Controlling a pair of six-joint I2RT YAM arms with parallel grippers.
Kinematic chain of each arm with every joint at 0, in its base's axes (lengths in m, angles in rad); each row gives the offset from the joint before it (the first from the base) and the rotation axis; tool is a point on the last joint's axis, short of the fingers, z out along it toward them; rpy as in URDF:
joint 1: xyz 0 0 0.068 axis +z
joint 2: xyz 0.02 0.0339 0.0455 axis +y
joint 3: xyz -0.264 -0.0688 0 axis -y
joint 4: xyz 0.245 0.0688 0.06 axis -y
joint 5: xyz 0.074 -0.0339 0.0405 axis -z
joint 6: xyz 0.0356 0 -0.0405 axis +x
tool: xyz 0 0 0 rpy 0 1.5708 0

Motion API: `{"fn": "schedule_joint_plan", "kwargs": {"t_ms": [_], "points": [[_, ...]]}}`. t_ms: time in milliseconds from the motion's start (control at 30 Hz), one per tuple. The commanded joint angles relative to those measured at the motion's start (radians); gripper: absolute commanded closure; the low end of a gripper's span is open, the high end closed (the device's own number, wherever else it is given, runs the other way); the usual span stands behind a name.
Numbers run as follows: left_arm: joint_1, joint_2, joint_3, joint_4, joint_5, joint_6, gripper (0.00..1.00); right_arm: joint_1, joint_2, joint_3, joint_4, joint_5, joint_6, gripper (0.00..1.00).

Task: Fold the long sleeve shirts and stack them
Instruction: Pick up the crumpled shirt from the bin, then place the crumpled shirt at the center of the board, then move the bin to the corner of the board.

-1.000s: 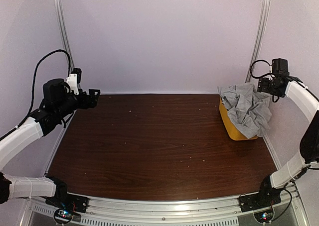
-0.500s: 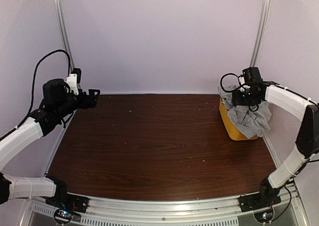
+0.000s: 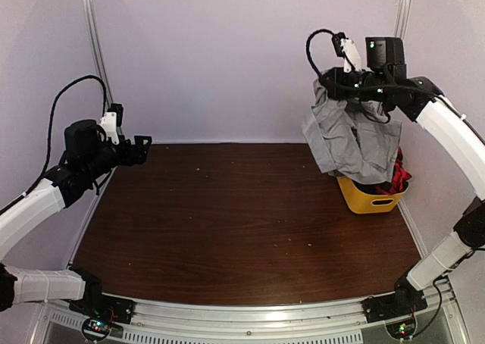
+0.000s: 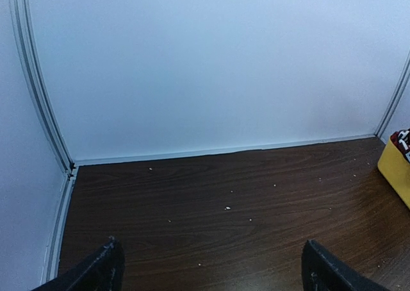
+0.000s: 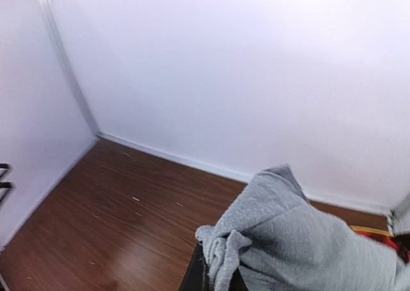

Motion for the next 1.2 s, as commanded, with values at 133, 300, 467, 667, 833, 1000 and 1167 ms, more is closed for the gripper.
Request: {"fn": "schedule_joint_plan", "kwargs": {"t_ms": [133,300,467,667,833,1000,1167], "points": [[0.009,-0.003,0.018,0.004,-0.025,-0.002,0.02,0.318,0.111,0.283,0.149,-0.467,0.036,0.94],[0.009,-0.003,0.02,0.004,-0.025,-0.003,0.02,0.365,0.22,0.298,0.134,-0.342,0.05,0.79],[0.009,-0.009,0.018,0.004,-0.022,-0.003,0.02,0.316,0.314,0.242,0.037,-0.103,0.049,0.34],[0.009,-0.02,0.018,0.003,-0.019,0.0,0.02,0.217,0.193,-0.023,0.039,0.174,0.043,0.0],[0.009,-0.018,0.024,0.004,0.008,-0.005,0.02,0.055,0.089,-0.238,-0.032,0.38,0.052,0.0],[0.009,-0.007,0.024,0.004,0.026,-0.009,0.02,-0.056,0.068,-0.383,-0.073,0.435,0.054,0.02],[0.007,0.008,0.019,0.018,0.048,-0.011,0.02,-0.111,0.083,-0.489,-0.042,0.369,0.049,0.08]]}}
